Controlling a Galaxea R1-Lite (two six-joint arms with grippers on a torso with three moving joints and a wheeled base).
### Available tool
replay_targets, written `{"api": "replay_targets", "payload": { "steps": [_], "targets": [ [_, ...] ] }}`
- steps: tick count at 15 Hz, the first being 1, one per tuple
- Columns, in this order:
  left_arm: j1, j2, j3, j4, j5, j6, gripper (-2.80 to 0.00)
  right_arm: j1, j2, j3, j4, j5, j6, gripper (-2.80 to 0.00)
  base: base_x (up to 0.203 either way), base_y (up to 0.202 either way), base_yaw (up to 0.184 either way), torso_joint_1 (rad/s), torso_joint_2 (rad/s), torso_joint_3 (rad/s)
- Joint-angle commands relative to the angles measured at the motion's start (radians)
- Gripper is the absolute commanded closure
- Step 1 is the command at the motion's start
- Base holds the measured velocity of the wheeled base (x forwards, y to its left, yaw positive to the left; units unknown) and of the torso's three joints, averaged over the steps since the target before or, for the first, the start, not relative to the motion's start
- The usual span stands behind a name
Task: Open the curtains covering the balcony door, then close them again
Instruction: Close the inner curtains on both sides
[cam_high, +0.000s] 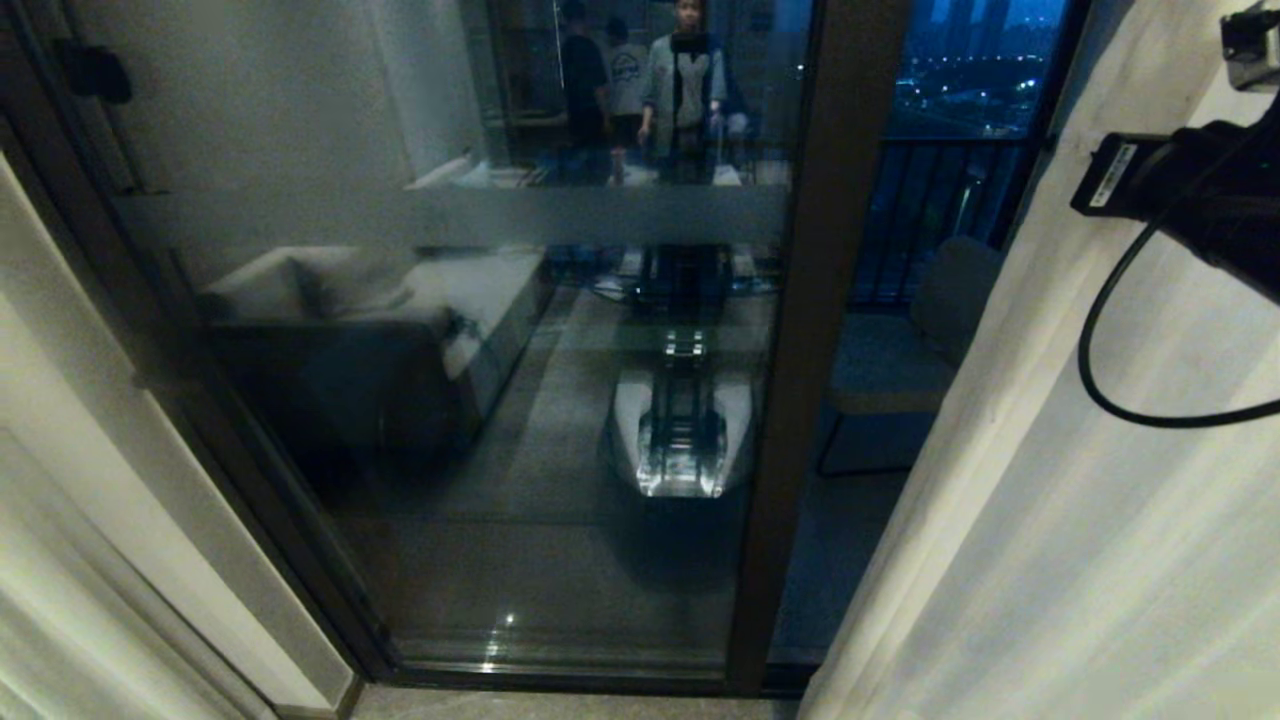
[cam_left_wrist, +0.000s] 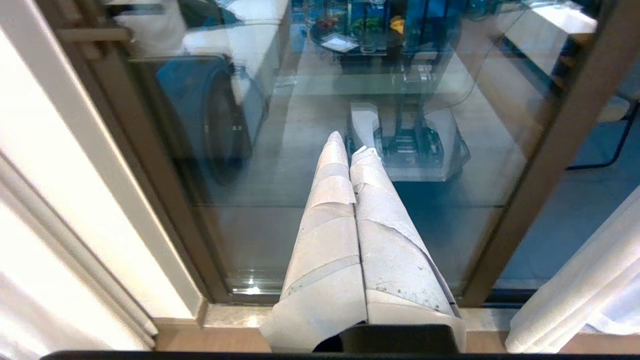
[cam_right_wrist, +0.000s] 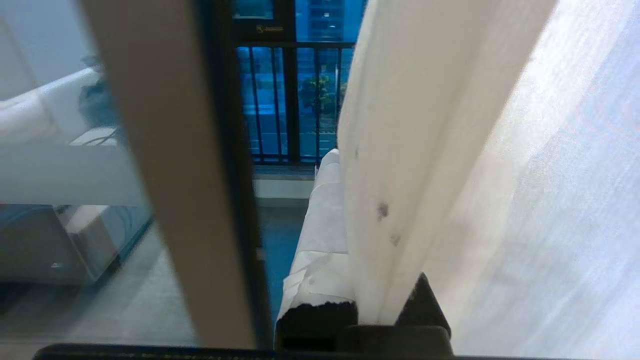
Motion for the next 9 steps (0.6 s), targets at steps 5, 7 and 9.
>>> {"api": "replay_targets", "payload": {
  "steps": [5,7,9],
  "targets": [
    [0.000,0.000,0.000,0.000,0.000,-0.001,0.00,0.000,-0.003,0.006,-0.004,-0.001,0.000,0.00,0.000,0.188,0.001,0.002,0.00,0.003],
    [0.000,0.000,0.000,0.000,0.000,-0.001,0.00,0.000,-0.004,0.007,-0.004,-0.001,0.000,0.00,0.000,0.168,0.002,0.000,0.00,0.002],
    [0.000,0.000,0.000,0.000,0.000,-0.001,0.00,-0.002,-0.004,0.006,-0.004,-0.001,0.001,0.00,0.000,0.049,0.001,0.000,0.00,-0.002]
  ]
}}
